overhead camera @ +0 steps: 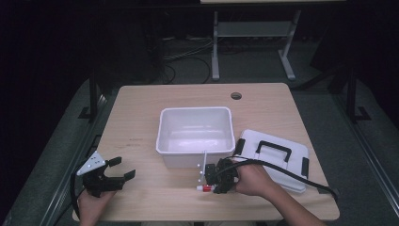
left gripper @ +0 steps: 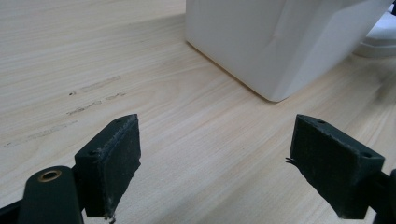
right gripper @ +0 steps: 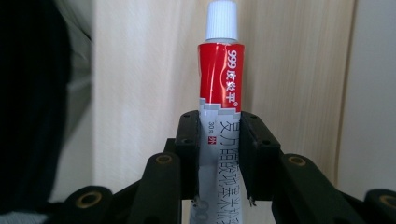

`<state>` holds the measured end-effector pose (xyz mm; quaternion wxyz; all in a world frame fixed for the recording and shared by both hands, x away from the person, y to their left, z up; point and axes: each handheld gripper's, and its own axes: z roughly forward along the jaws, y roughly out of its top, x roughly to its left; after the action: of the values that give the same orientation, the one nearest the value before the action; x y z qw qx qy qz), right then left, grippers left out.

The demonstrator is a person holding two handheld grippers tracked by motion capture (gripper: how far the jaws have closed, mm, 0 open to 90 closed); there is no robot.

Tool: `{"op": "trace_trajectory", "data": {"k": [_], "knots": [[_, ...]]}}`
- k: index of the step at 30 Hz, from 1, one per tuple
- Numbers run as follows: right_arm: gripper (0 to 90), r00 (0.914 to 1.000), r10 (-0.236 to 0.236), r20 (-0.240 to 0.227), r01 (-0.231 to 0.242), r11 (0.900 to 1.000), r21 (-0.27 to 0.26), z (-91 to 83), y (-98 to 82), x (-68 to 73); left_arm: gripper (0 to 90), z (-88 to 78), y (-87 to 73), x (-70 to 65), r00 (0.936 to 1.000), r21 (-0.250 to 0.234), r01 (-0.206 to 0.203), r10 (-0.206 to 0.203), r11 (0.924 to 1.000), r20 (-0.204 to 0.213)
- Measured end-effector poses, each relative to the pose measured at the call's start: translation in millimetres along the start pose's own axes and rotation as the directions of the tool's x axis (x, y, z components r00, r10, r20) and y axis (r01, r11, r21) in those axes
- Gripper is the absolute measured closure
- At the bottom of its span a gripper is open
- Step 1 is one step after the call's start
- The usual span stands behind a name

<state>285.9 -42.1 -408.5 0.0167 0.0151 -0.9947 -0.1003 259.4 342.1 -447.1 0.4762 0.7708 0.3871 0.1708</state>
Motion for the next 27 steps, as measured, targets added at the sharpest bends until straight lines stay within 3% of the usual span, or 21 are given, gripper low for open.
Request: {"op": "trace_trajectory", "data": {"k": [1,4,6,7,10,13,23,27], "knots": [[70.4,1.0000,0.008,-0.005,-0.008,1.000,-0.015,-3.5,0.0,-0.1,15.5,-0.2,-0.1,-0.1,1.0000,-0.001,0.001,-0.001,1.0000,-0.001],[70.4,0.9998,-0.009,0.020,0.008,1.000,0.009,-12.4,2.3,1.1,15.5,0.0,-0.3,0.3,1.0000,0.001,0.007,-0.007,1.0000,0.000],[70.4,0.9999,-0.010,0.013,0.010,1.000,-0.007,-20.6,4.4,1.5,15.5,-0.1,-0.1,0.0,1.0000,0.001,0.004,-0.004,1.0000,-0.001],[70.4,1.0000,0.002,0.004,-0.002,0.999,-0.040,-28.6,3.8,0.5,15.5,0.0,0.0,-0.2,1.0000,-0.001,0.003,-0.003,1.0000,0.000],[70.4,0.9996,-0.004,0.029,0.004,1.000,-0.012,-36.3,4.9,0.7,15.5,0.4,0.0,0.1,1.0000,0.002,0.003,-0.003,1.0000,0.000],[70.4,0.9994,-0.006,0.035,0.008,0.999,-0.036,-47.9,7.4,0.7,15.5,0.3,0.2,-0.5,1.0000,0.004,0.001,-0.001,1.0000,0.000],[70.4,0.9959,-0.018,0.089,0.021,0.999,-0.033,-87.1,20.7,-2.6,15.5,0.4,0.4,-0.3,1.0000,0.006,-0.001,0.000,1.0000,0.001],[70.3,0.9963,-0.013,0.085,0.017,0.999,-0.048,-95.8,23.1,-6.1,15.5,0.3,0.4,-0.4,1.0000,0.003,0.003,-0.003,1.0000,0.000]]}}
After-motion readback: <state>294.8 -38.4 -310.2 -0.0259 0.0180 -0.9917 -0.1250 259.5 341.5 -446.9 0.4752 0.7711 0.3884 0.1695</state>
